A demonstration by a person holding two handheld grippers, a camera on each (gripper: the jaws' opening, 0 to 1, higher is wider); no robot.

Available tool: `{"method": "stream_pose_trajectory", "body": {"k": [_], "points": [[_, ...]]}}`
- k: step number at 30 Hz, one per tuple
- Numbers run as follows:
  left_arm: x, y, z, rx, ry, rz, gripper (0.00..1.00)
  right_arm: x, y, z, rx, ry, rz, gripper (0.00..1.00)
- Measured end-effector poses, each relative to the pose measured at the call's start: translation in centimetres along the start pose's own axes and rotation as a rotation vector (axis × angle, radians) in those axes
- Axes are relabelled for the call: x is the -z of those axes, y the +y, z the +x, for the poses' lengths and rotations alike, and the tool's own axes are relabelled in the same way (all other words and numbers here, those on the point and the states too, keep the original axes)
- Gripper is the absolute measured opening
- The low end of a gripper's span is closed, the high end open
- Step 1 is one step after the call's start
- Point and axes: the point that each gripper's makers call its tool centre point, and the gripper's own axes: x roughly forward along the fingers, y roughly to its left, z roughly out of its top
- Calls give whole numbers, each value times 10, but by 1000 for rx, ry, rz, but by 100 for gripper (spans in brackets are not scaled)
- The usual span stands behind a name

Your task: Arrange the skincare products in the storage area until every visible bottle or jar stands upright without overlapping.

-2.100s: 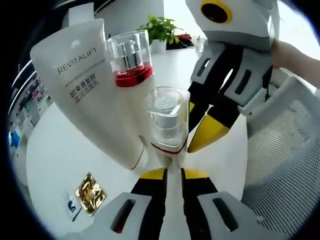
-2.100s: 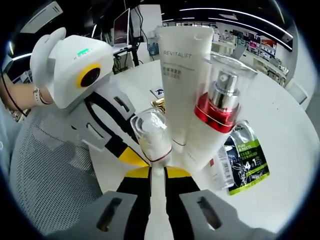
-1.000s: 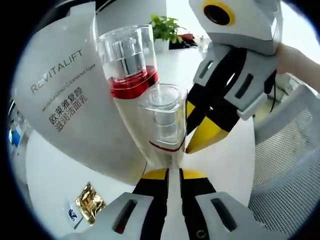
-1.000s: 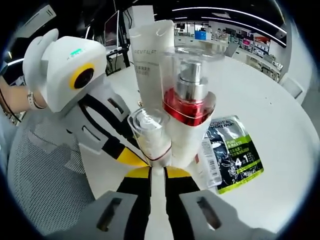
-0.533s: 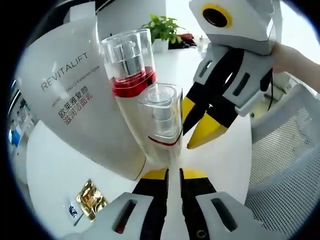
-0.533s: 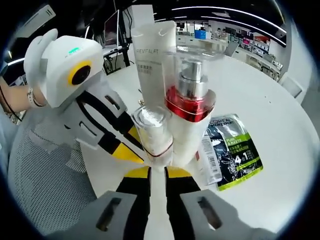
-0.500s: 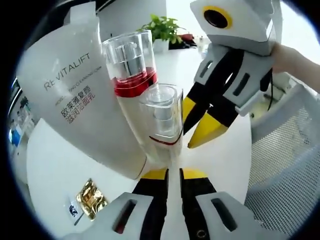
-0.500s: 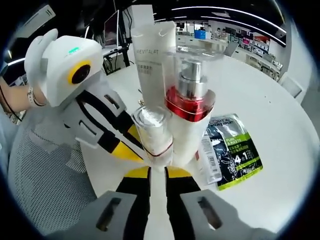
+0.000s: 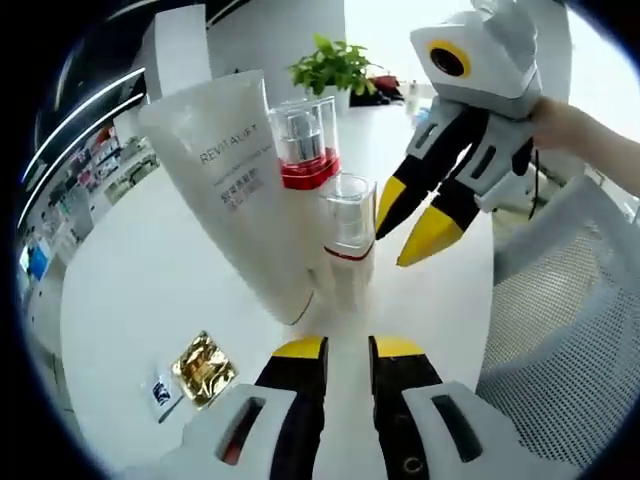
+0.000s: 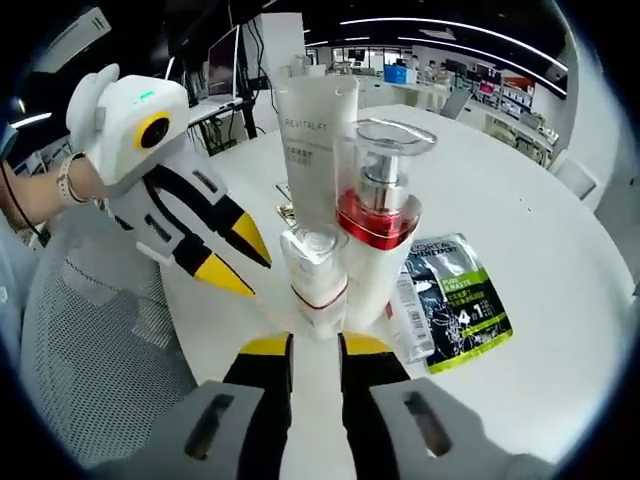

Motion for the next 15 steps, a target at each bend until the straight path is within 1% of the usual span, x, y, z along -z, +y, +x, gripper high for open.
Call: {"method": "stream_pose_trajectory", "body": {"k": [8,11,15], "points": [[3,5,-21,-29,-15,-14,22,-6,1,-12,30,-15,-15,30],[5,4,-27,-26,-12,-15,27,-9,1,-18,41,-25,-18,35],[7,6,-38,-42,-18,-26,33,-13,3,-25,52,-33,-23,38]]}}
